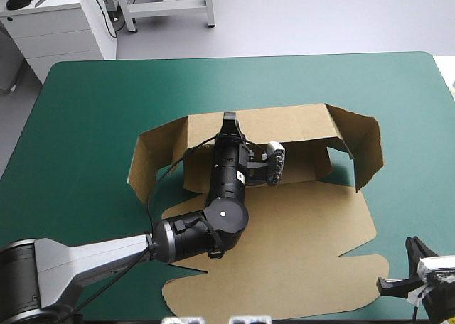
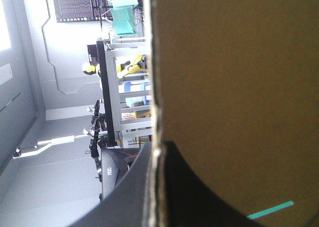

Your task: Fold the box

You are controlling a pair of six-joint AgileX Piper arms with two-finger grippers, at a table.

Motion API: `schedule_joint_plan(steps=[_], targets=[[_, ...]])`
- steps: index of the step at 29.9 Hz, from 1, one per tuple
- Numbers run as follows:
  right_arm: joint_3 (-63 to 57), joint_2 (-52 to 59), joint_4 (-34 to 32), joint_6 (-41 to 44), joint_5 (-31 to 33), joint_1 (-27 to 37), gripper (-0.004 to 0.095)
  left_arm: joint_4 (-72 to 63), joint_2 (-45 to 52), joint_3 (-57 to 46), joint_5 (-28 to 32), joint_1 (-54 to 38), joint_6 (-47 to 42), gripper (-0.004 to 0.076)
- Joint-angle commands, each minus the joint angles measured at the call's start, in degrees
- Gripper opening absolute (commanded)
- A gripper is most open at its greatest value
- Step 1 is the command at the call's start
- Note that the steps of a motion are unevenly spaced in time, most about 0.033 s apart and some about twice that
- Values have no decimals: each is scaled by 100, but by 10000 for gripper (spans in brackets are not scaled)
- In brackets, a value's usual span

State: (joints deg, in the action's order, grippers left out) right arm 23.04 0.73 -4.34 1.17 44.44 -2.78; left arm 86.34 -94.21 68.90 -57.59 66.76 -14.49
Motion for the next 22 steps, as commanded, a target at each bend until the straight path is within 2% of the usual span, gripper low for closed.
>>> schedule_joint_plan(steps=[1,5,12,22], targets=[[200,-44,-51,-18,-520,33,-17,501,322,149,-187,40,-105,-8],[573,-653,-70,287,-565,33,-17,501,322,149,-153,40,-105,-8],[1822,-2316,145,303,-451,33,-18,501,322,149,-17,40,-105,-8],[3305,-4221,434,-204,-187,33,-18,559,322,149,349,-240,-468,-8]])
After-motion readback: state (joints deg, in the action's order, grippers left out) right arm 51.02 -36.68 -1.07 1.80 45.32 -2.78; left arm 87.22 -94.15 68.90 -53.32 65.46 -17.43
